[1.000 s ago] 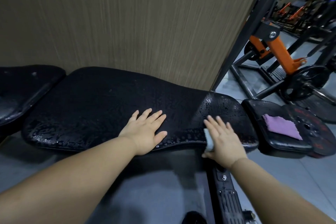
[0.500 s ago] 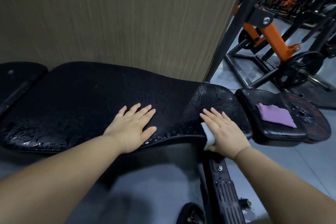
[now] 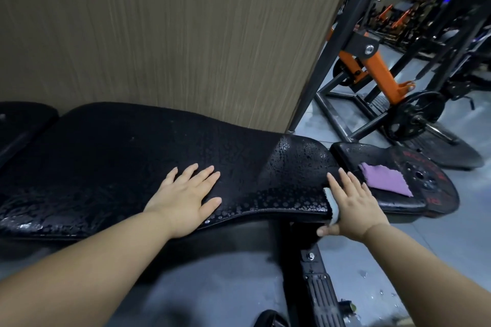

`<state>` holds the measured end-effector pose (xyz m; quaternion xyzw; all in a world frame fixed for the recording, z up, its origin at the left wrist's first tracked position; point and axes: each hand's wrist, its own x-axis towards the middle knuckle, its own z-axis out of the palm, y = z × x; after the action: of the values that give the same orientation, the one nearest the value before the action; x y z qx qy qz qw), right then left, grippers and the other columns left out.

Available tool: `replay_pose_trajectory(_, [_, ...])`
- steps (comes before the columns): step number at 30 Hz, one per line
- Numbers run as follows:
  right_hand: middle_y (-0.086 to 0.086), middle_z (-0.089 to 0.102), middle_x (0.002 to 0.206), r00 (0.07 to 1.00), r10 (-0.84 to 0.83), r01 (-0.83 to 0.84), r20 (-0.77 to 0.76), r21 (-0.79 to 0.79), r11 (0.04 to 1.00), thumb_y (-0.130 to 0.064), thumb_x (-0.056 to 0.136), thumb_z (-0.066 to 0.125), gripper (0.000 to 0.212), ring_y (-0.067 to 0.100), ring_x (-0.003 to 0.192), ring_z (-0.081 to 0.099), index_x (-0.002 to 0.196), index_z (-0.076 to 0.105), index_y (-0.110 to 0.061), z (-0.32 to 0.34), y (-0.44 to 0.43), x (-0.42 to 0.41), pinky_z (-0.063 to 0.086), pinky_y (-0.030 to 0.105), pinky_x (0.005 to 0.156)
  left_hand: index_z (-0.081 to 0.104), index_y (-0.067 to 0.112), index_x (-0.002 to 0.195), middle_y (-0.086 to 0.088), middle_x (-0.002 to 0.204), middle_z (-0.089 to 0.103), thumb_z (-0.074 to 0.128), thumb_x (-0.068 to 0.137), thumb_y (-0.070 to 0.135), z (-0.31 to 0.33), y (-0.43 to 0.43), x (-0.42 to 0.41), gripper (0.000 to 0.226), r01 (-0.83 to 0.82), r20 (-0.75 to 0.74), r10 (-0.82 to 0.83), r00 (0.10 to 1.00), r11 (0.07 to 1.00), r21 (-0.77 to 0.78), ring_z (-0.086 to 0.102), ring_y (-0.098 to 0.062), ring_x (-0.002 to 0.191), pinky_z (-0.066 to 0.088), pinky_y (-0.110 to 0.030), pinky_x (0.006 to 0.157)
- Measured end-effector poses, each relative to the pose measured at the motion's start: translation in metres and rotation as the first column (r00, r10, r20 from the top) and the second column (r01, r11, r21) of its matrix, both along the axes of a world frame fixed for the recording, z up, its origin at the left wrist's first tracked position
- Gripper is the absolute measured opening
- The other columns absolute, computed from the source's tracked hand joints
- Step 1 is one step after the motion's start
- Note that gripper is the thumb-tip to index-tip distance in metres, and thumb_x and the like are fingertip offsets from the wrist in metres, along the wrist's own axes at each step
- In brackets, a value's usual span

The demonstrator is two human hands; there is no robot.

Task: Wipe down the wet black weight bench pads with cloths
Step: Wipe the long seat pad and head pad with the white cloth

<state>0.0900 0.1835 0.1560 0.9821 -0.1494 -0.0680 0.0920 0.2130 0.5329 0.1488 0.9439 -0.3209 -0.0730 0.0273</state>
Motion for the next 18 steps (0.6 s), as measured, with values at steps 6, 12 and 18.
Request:
replay_pose_trajectory(6, [0.007,-0.009,0.160,0.963,-0.226,0.160,0.148,0.363,0.918,-0.090,0.050,0.046,0.139,0.023,0.148,-0.005,0.153,-0.003,-0.011,-0.005,0.028,-0.010,0.009,0.039,0.120,-0.006,0.035,0.154,0.018,0.161,-0.011,-0.011,0.080,0.071,0.000,0.000,-0.001,0.083,0.001,-0.006,-0.001,1.000,1.000,-0.014,-0.013,-0.012,0.149,-0.006,-0.041,0.121])
replay_pose_trajectory(12, [0.011,0.000,0.161,0.880,-0.400,0.217,0.258,0.530,0.820,-0.058,0.092,0.041,0.089,0.020,0.148,-0.006,0.152,0.005,-0.003,-0.025,0.033,-0.008,0.003,0.035,0.120,-0.007,0.035,0.154,0.018,0.160,-0.013,-0.023,0.061,0.068,0.000,0.000,-0.001,0.100,0.007,-0.013,-0.007,1.000,1.000,-0.023,-0.014,-0.012,0.149,-0.007,-0.040,0.121])
replay_pose_trajectory(18, [0.008,0.005,0.161,0.877,-0.432,0.242,0.212,0.583,0.776,-0.052,0.098,0.035,0.077,0.016,0.148,0.000,0.153,0.009,-0.005,-0.016,0.009,0.009,0.004,0.030,0.119,-0.010,0.031,0.154,0.016,0.159,-0.017,-0.040,0.043,0.081,0.003,-0.005,0.004,0.126,0.073,-0.002,-0.073,0.997,0.996,0.047,-0.012,-0.015,0.149,-0.006,-0.036,0.120])
